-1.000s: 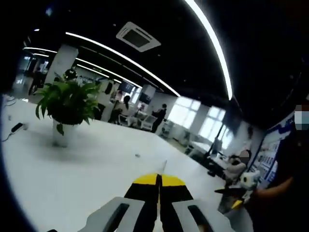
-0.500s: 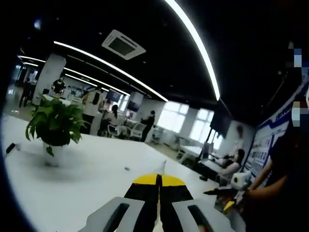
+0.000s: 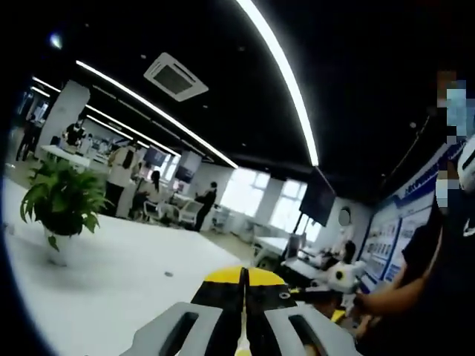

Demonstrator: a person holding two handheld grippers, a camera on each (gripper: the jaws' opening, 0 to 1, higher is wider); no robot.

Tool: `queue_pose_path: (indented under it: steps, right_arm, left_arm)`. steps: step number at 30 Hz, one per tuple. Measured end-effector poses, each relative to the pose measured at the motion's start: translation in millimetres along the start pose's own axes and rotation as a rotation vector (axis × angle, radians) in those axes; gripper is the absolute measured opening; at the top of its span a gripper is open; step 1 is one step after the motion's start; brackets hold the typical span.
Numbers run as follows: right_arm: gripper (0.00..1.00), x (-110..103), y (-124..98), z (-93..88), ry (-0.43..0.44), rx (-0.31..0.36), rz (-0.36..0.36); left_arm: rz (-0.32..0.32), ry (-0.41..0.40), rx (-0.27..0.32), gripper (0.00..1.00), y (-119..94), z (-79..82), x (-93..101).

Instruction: Compare the silicone blocks by pressing each to a similar depth, holding the contact briefly, and releasing to observe deformation and rebound differences across the visible hardness samples.

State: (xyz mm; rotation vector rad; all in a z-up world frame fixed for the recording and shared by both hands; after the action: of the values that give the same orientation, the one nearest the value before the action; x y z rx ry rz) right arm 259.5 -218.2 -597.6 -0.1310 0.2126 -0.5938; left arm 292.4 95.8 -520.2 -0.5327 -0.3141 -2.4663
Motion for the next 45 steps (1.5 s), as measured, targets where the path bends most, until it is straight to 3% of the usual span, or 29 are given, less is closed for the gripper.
queue_pose_path:
  steps: [4, 12, 17, 21, 34, 39, 42, 45]
  right_arm:
    - [0.96, -5, 17, 3.3, -0.013, 0.017, 0.079]
    - [0.96, -15, 44, 10.5, -0.031, 0.051, 0.189]
    - [0.96, -23, 51, 22.5, 0.001, 0.147, 0.273]
    - [0.85, -25, 53, 25.2, -0.004, 0.162, 0.313]
    - [0.7, -33, 63, 40.4, -0.031, 0.231, 0.364]
    - [0.52, -34, 65, 43.6, -0.013, 0.255, 0.382]
    - [0.48, -38, 67, 43.6, 0.01, 0.254, 0.412]
    - [0.33, -40, 68, 43.9, 0.022, 0.251, 0.424]
  left_arm:
    - [-0.064, -0.008, -0.004, 0.0, 4, -1.7, 15.6]
    - [-0.107, -0.042, 0.012, 0.0, 10, -5.8, 37.9]
    - [-0.133, -0.054, 0.019, 0.0, 17, -8.9, 52.3]
    - [-0.149, -0.06, 0.021, 0.0, 21, -9.2, 60.2]
    - [-0.205, -0.081, 0.03, 0.0, 33, -7.3, 72.3]
    - [-0.215, -0.088, 0.033, 0.0, 35, -8.9, 73.0]
    - [-0.217, -0.097, 0.033, 0.0, 34, -10.0, 73.2]
    - [-0.214, -0.114, 0.034, 0.0, 30, -12.5, 70.4]
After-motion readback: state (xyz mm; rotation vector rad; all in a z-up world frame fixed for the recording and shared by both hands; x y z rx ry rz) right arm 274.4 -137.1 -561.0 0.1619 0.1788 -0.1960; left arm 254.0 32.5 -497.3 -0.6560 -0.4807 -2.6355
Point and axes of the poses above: the point that each gripper's makers call its tool centre point, and the gripper's own axes: y roughly forward along the fingers, x roughly to its right, z roughly out of its top, the point moved 9 cm from there along -y, roughly backward along the fingers, and after that the axes turned 4 degrees about -y, right-handed, at the moved point
